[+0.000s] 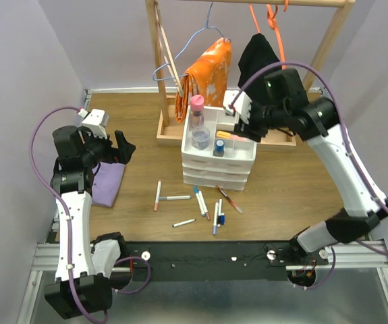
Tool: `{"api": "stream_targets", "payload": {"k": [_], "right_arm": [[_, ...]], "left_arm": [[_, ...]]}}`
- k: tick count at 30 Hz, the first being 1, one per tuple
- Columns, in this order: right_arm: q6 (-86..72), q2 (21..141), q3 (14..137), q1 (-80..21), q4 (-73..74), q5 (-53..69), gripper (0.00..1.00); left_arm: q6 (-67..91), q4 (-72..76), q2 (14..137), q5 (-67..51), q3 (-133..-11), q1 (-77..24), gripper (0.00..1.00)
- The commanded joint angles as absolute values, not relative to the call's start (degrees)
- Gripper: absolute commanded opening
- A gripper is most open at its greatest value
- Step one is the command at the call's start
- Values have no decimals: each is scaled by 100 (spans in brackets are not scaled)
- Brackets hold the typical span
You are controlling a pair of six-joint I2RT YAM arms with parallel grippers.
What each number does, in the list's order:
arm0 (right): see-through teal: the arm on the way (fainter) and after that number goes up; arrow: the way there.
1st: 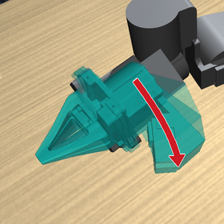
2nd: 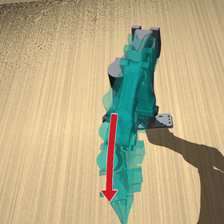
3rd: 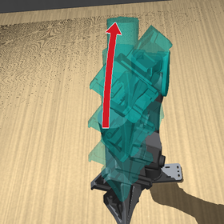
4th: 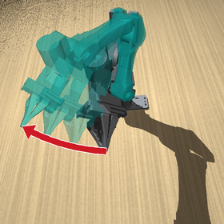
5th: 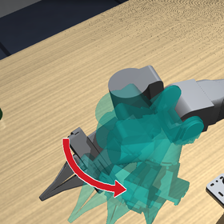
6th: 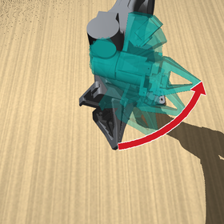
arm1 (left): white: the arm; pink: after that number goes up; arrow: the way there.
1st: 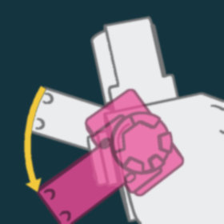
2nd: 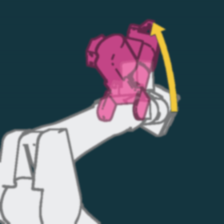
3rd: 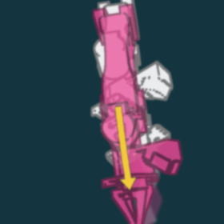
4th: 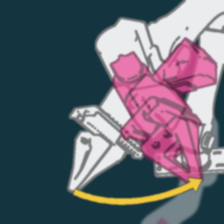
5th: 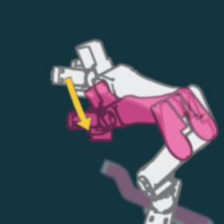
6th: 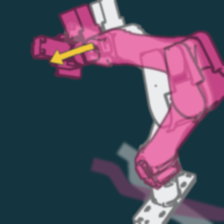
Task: Sort the stationery into containers
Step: Place the pen in the storage box, then pick up the pen from the center of the board.
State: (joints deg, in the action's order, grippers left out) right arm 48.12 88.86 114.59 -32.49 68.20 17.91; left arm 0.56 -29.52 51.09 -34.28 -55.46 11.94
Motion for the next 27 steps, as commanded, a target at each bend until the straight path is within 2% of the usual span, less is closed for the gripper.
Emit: {"api": "stream_targets", "payload": {"k": [1, 4, 13, 27], "right_arm": [[4570, 7569, 10224, -3226, 6488, 2380, 59], [4597, 7199, 9537, -3243, 6258, 2443, 61], [5203, 7198, 9106, -3270, 6329, 2435, 61], [4904, 7330, 9062, -3261, 5494, 2408, 62]], "left_arm": [[290, -2804, 5054, -3683, -5423, 1055, 99], [273, -2865, 5010, -3656, -5414, 1011, 99], [70, -3146, 5001, -3577, -5484, 993, 99], [-140, -3120, 5422, -3410, -5888, 993, 99]]}}
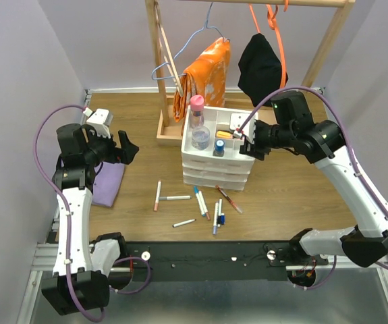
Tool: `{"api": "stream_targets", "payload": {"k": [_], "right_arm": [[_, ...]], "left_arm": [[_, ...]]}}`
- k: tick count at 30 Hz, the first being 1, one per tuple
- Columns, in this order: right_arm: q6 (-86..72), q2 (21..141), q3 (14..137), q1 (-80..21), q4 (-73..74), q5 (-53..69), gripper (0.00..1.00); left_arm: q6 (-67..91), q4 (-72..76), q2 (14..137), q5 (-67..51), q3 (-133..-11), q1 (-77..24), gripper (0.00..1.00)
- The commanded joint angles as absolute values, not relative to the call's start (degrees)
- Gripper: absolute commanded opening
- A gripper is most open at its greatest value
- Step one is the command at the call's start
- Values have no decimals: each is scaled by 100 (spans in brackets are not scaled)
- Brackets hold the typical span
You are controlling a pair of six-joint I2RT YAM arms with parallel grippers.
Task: Sort the stationery into containers
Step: Pick up the pen from the center of the board.
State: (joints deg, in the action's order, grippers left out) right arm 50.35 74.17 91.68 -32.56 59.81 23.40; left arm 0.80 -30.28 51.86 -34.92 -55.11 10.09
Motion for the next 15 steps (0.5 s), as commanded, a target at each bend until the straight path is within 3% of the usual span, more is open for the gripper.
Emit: {"api": "stream_targets", "payload": {"k": [1, 15], "right_arm": [[4896, 7304, 9001, -3269, 5380, 2400, 62], [4579, 6987, 8438, -3270, 4667, 2232, 63]], "left_arm": [[-175, -3120, 5475, -3367, -6019, 1002, 99], [-519, -3384, 6091, -3261, -6741, 967, 99]]}}
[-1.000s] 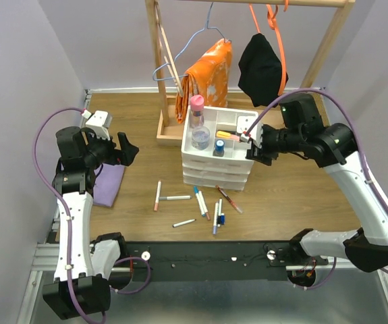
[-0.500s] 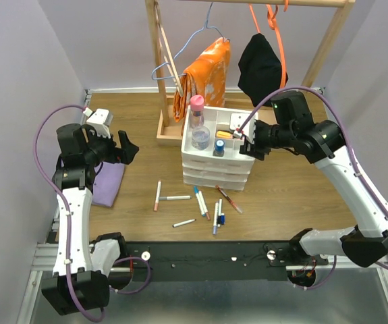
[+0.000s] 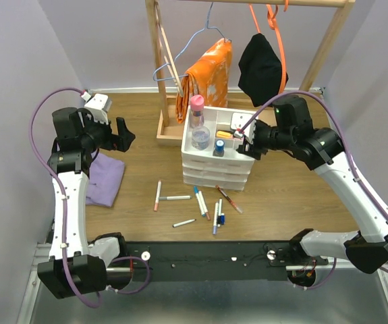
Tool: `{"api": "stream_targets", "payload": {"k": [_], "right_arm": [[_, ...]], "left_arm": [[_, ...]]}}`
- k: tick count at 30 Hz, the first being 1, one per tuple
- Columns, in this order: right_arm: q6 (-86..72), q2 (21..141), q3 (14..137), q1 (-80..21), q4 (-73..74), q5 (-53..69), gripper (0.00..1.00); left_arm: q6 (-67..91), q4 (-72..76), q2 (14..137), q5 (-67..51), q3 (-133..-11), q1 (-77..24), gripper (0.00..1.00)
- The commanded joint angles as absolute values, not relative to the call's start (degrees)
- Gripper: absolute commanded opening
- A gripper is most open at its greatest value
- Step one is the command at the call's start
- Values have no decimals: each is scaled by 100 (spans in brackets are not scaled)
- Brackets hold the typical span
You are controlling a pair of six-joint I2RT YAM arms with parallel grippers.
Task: Sort the stationery into containers
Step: Pick up the pen from the center of the board.
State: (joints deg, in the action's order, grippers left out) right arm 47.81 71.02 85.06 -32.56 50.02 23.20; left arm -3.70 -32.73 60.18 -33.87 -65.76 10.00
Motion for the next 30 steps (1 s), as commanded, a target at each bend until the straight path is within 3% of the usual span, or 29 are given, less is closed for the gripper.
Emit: {"api": "stream_targets", "payload": {"k": [1, 30], "right_arm": [[4579, 6979, 8446, -3270, 4667, 2215, 63], [3376, 6249, 7550, -3261, 3340, 1846, 65]], "left_arm": [[-527, -3384, 6100, -3261, -6733, 958, 99], [-2055, -4868, 6486, -2681, -7602, 870, 99]]}}
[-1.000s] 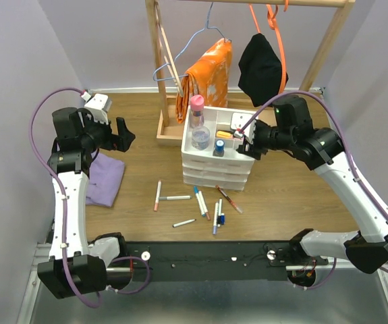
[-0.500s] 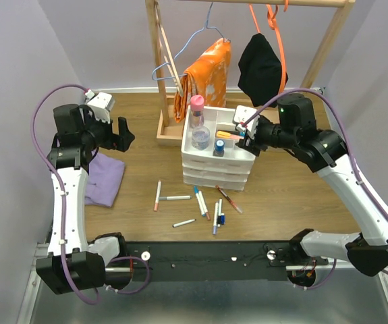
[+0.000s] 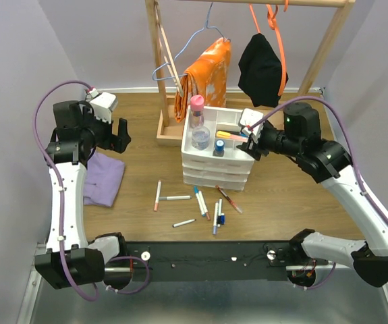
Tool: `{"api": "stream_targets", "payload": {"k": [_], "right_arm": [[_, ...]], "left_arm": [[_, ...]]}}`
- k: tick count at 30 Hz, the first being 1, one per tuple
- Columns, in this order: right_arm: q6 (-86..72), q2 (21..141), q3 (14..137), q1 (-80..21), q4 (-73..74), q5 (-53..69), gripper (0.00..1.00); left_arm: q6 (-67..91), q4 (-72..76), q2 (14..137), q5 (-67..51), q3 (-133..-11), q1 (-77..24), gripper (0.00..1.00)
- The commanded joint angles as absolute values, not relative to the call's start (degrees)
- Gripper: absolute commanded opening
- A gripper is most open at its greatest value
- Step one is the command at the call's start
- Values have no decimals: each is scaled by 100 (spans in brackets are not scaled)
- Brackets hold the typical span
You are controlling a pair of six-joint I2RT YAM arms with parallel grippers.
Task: Sort the stationery into containers
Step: Pick up the pen from the center of the board.
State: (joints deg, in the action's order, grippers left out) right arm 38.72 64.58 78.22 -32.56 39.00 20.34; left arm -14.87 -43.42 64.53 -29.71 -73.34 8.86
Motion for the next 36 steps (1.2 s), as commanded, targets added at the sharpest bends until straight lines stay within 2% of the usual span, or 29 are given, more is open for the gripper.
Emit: {"api": "stream_targets", "payload": {"k": [1, 6, 11, 16, 20, 26, 32, 36], "right_arm": [[3149, 6223, 7454, -3261, 3218, 1820, 65], [2593, 6240, 7470, -3261, 3462, 2275, 66], [3795, 6547, 7830, -3278, 5025, 3478, 66], [4464, 7373, 8191, -3488, 6300, 3718, 65], [4631, 7558, 7911, -4522, 6117, 2938, 64], [4869, 7796, 7682, -5597, 5933, 2514, 63], [4237, 8095, 7682, -5730, 5309, 2628, 62], [4402, 7990, 7261, -5818, 5124, 2418, 61]], "left_arm": [[-2100, -4904, 6504, -2646, -7646, 870, 99], [-2267, -5036, 6460, -2514, -7550, 870, 99], [-2232, -5080, 5925, -2487, -7050, 870, 99], [-2320, -5475, 5555, -2444, -6724, 861, 99], [-2241, -5747, 5529, -2513, -6496, 870, 98], [-2609, -5792, 4905, -2680, -5907, 861, 98], [-3374, -6196, 4834, -2839, -5783, 861, 98], [-3664, -6521, 4887, -2883, -5845, 861, 96]]}}
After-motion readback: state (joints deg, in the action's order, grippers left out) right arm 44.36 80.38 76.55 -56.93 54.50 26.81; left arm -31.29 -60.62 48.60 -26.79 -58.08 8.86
